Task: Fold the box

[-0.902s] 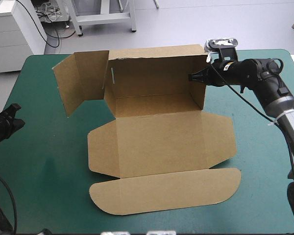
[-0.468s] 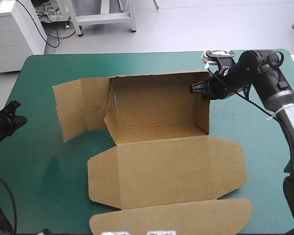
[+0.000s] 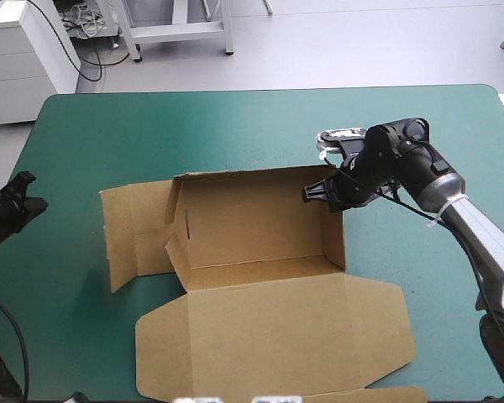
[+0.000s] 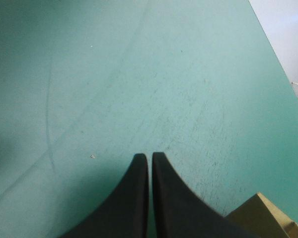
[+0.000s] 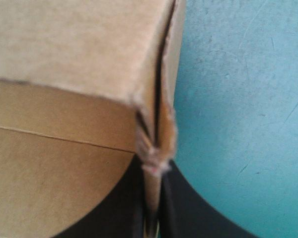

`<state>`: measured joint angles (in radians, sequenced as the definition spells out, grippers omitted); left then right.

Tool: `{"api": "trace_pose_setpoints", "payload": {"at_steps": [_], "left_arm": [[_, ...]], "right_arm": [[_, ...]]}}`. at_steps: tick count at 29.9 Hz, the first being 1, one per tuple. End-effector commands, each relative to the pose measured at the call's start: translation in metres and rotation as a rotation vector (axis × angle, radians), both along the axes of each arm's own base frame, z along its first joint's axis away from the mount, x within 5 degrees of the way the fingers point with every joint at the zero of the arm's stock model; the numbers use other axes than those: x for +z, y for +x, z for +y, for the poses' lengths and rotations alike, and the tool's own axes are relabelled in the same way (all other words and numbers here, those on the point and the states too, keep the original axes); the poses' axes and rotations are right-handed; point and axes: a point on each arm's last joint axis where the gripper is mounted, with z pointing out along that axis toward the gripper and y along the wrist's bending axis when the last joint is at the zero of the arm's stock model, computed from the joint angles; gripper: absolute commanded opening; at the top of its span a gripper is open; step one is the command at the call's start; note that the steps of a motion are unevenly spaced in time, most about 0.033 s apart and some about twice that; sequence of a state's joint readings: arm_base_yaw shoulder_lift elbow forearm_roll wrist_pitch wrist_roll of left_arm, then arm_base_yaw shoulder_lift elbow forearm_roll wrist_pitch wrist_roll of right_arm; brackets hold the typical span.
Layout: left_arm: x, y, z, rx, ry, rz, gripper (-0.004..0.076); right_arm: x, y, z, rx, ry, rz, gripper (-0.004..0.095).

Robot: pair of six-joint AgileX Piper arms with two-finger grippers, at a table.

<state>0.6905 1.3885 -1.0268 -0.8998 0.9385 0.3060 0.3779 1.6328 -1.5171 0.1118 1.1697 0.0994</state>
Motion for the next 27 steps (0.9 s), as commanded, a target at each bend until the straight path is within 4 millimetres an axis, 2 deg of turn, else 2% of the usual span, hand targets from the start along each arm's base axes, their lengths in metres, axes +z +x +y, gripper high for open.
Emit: {"api": "trace_pose_setpoints", "payload": {"at_steps": [1,10,14,19,23,27], "left_arm": [[0.02,0.0,-0.005,0.019,-0.015,-0.084,0.0007],[0.021,0.006,-0.017,-0.022,-0.037,-0.096,0.0007],[0.021,0.006,-0.018,-0.029,-0.034,-0.095,0.0007],[0.021,0.007,-0.017,-0.02,-0.028,-0.099,0.0007],[0.021,0.007,-0.017,-0.015,-0.026,-0.101,0.0007],[0.022,0.007,-0.016,-0.011,-0.024,-0.102,0.0007]], "right_arm": [[0.013,0.004,-0.007,-0.034,-0.02,-0.111,-0.0014],[-0.001,0.038,-0.009,-0.052,-0.052,-0.262,-0.0016],[-0.012,0.05,-0.007,-0.073,-0.05,-0.278,-0.0016],[-0.014,0.061,-0.006,-0.083,-0.041,-0.28,-0.0003],[-0.005,0.064,-0.007,-0.087,-0.03,-0.299,0.0137],[0.011,0.065,-0.008,-0.092,-0.029,-0.31,0.0506]]}}
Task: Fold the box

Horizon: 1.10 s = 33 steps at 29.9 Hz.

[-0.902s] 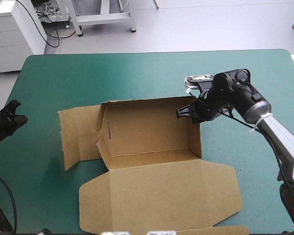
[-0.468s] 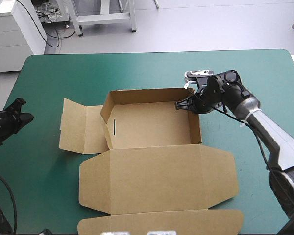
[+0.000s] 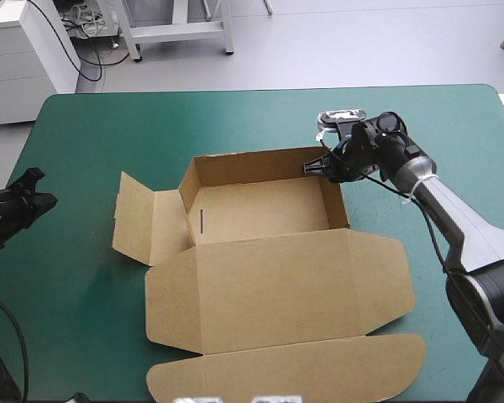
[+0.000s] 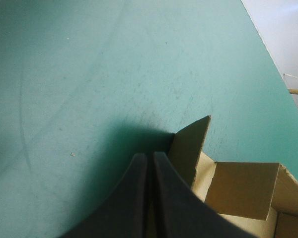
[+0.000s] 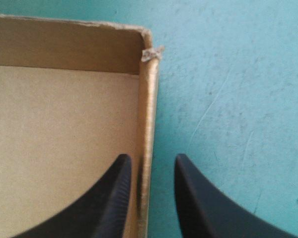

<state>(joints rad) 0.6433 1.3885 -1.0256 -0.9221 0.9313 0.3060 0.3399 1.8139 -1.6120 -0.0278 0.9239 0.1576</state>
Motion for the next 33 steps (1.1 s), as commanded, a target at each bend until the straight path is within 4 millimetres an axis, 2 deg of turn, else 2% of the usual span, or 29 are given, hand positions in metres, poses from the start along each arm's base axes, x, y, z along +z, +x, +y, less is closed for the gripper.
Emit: {"api": "trace_pose_setpoints", "payload": {"at_steps": [1,3,6,10,14,23,27,33], "left_arm": [[0.02,0.0,-0.004,0.026,-0.009,-0.087,0.0007],[0.02,0.0,-0.004,0.026,-0.008,-0.086,0.0007],[0.02,0.0,-0.004,0.026,-0.008,-0.086,0.0007],[0.02,0.0,-0.004,0.029,-0.006,-0.087,0.0007],[0.02,0.0,-0.004,0.027,-0.007,-0.086,0.0007],[0.02,0.0,-0.004,0.027,-0.012,-0.084,0.0007],[0.02,0.0,-0.005,0.023,-0.014,-0.082,0.0007],[0.02,0.0,-0.004,0.028,-0.011,-0.085,0.0007]], "right_arm": [[0.046,-0.003,-0.006,0.002,0.018,-0.128,0.0606],[0.055,-0.004,-0.007,-0.003,0.02,-0.127,0.0768],[0.069,-0.007,-0.008,-0.006,0.015,-0.121,0.0866],[0.095,-0.014,-0.012,-0.012,-0.009,-0.117,0.0862],[0.126,-0.024,-0.017,-0.014,0.008,-0.2,0.0862],[0.177,-0.072,-0.027,0.011,0.103,-0.324,0.0862],[0.183,-0.091,-0.033,0.005,0.12,-0.332,0.0862],[0.169,-0.105,-0.04,0.0,0.087,-0.285,0.0862]]}}
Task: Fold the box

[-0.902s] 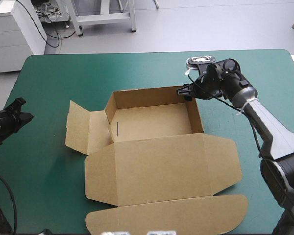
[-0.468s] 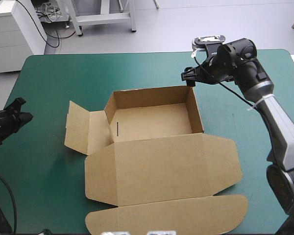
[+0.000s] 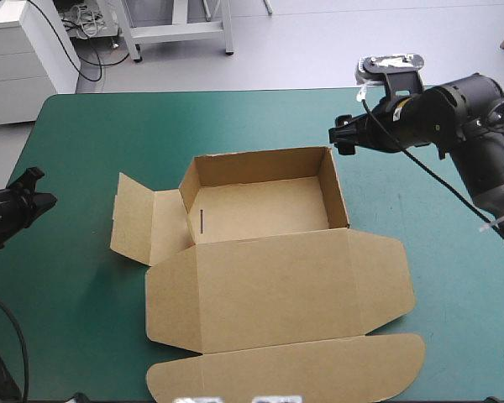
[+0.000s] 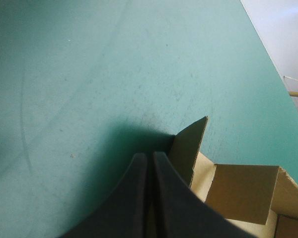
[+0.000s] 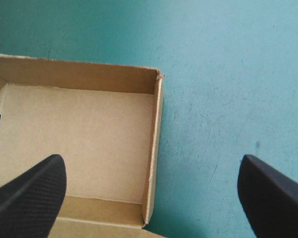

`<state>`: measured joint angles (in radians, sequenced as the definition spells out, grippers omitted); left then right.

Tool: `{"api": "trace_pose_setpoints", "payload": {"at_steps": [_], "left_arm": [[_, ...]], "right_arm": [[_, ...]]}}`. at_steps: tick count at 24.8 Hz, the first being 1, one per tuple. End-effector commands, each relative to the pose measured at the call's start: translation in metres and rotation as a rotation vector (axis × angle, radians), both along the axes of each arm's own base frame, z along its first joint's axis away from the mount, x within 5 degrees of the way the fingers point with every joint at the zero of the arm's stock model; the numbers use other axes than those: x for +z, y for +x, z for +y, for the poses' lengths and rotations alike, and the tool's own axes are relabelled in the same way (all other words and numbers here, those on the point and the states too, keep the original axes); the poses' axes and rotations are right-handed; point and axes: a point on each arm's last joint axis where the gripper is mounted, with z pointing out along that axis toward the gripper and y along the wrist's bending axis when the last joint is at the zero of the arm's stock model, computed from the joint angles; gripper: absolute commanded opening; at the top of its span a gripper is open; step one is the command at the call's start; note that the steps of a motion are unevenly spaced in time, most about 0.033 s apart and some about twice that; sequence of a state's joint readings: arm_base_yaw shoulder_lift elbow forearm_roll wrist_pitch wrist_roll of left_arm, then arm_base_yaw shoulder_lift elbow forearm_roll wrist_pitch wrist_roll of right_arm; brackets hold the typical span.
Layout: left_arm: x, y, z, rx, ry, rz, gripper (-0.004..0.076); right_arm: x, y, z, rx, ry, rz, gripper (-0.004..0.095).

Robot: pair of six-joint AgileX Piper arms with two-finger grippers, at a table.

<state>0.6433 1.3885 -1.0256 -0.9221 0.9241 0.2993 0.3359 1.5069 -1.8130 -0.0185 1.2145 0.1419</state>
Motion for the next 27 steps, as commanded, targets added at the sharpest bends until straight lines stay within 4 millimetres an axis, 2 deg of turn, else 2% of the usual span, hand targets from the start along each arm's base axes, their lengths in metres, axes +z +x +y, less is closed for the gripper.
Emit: {"api": "trace_pose_setpoints", "payload": {"at_steps": [1,6,9,17,18,19,21,24,27], "left_arm": [[0.02,0.0,-0.005,0.019,-0.011,-0.085,0.0007],[0.02,0.0,-0.005,0.019,-0.011,-0.085,0.0007],[0.02,0.0,-0.005,0.019,-0.011,-0.085,0.0007],[0.02,0.0,-0.005,0.018,-0.009,-0.083,0.0007],[0.02,0.0,-0.005,0.018,-0.009,-0.083,0.0007],[0.02,0.0,-0.005,0.018,-0.009,-0.083,0.0007],[0.02,0.0,-0.005,0.019,-0.011,-0.085,0.0007],[0.02,0.0,-0.005,0.016,-0.007,-0.086,0.0007],[0.02,0.0,-0.004,0.017,-0.002,-0.088,0.0007]], "right_arm": [[0.012,-0.013,-0.006,-0.004,0.012,-0.073,0.0862],[-0.003,0.002,-0.001,-0.004,-0.004,-0.026,0.0862],[-0.02,0.019,0.005,-0.004,-0.022,0.025,0.0862],[-0.084,0.066,0.027,0.045,-0.039,0.212,0.0862],[-0.101,0.075,0.032,0.054,-0.043,0.257,0.0862],[-0.107,0.079,0.033,0.056,-0.049,0.272,0.0862],[-0.134,0.092,0.038,0.054,-0.069,0.335,0.0862],[-0.148,0.098,0.04,0.056,-0.079,0.368,0.0862],[-0.152,0.1,0.041,0.064,-0.086,0.375,0.0862]]}}
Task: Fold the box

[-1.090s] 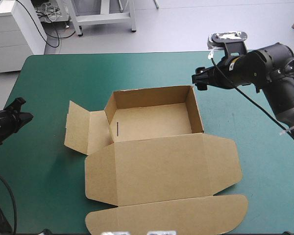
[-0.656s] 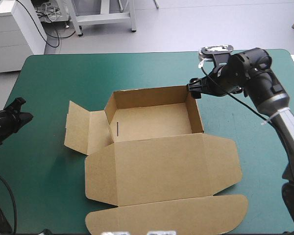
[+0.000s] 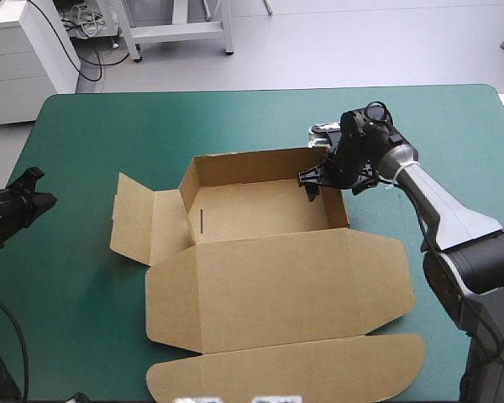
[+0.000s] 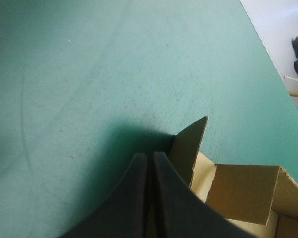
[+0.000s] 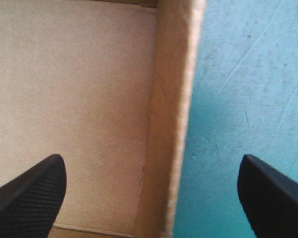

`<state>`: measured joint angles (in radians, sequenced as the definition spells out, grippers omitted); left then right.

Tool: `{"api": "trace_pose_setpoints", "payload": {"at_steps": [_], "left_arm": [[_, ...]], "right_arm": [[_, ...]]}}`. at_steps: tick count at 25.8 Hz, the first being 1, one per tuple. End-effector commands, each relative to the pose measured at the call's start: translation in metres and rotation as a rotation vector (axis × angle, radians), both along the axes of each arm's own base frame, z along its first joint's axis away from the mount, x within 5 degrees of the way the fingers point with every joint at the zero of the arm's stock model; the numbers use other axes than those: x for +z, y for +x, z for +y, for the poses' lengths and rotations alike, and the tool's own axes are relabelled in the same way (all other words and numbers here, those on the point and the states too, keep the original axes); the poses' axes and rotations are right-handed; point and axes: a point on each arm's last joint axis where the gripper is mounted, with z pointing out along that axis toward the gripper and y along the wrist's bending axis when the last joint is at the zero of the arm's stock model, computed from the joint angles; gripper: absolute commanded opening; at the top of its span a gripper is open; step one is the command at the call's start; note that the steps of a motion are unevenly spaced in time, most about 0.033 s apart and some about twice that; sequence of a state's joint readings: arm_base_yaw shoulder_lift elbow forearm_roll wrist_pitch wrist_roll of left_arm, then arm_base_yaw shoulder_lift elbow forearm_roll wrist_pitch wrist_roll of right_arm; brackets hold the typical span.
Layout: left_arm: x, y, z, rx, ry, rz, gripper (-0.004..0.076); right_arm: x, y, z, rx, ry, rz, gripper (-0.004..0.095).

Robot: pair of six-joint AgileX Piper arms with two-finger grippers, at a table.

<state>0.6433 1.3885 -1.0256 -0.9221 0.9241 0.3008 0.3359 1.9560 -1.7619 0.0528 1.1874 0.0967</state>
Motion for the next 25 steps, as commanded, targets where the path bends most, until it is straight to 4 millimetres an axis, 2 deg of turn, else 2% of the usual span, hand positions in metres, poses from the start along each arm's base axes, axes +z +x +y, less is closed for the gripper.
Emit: {"api": "trace_pose_setpoints", "payload": {"at_steps": [1,6,8,9,12,13,14,15,22,25], "left_arm": [[0.02,0.0,-0.004,0.018,-0.003,-0.088,0.0007],[0.02,0.0,-0.004,0.021,-0.001,-0.089,0.0007],[0.02,0.0,-0.004,0.021,-0.001,-0.089,0.0007],[0.02,0.0,-0.004,0.021,-0.001,-0.089,0.0007],[0.02,0.0,-0.004,0.021,-0.001,-0.089,0.0007],[0.02,0.0,-0.004,0.021,-0.001,-0.089,0.0007],[0.021,0.0,-0.004,0.022,-0.003,-0.09,0.0007],[0.021,0.0,-0.004,0.022,-0.003,-0.09,0.0007],[0.021,0.0,-0.004,0.02,-0.004,-0.09,0.0007],[0.021,0.0,-0.004,0.018,0.0,-0.091,0.0007]], "right_arm": [[0.027,-0.004,-0.002,0.021,0.026,-0.085,0.0862],[0.026,-0.004,-0.002,0.034,0.025,-0.084,0.0857],[0.026,-0.004,-0.002,0.034,0.025,-0.084,0.0806],[0.026,-0.004,-0.002,0.034,0.025,-0.084,0.0749],[0.026,-0.004,-0.001,0.041,0.032,-0.082,0.0464],[0.026,-0.005,0.0,0.047,0.045,-0.079,0.0268],[0.026,-0.005,0.001,0.055,0.053,-0.077,0.003],[0.026,-0.005,0.001,0.052,0.054,-0.076,-0.0016],[0.034,-0.008,0.0,0.054,0.063,-0.094,-0.0004],[0.061,-0.02,-0.005,0.076,0.068,-0.165,-0.0004]]}}
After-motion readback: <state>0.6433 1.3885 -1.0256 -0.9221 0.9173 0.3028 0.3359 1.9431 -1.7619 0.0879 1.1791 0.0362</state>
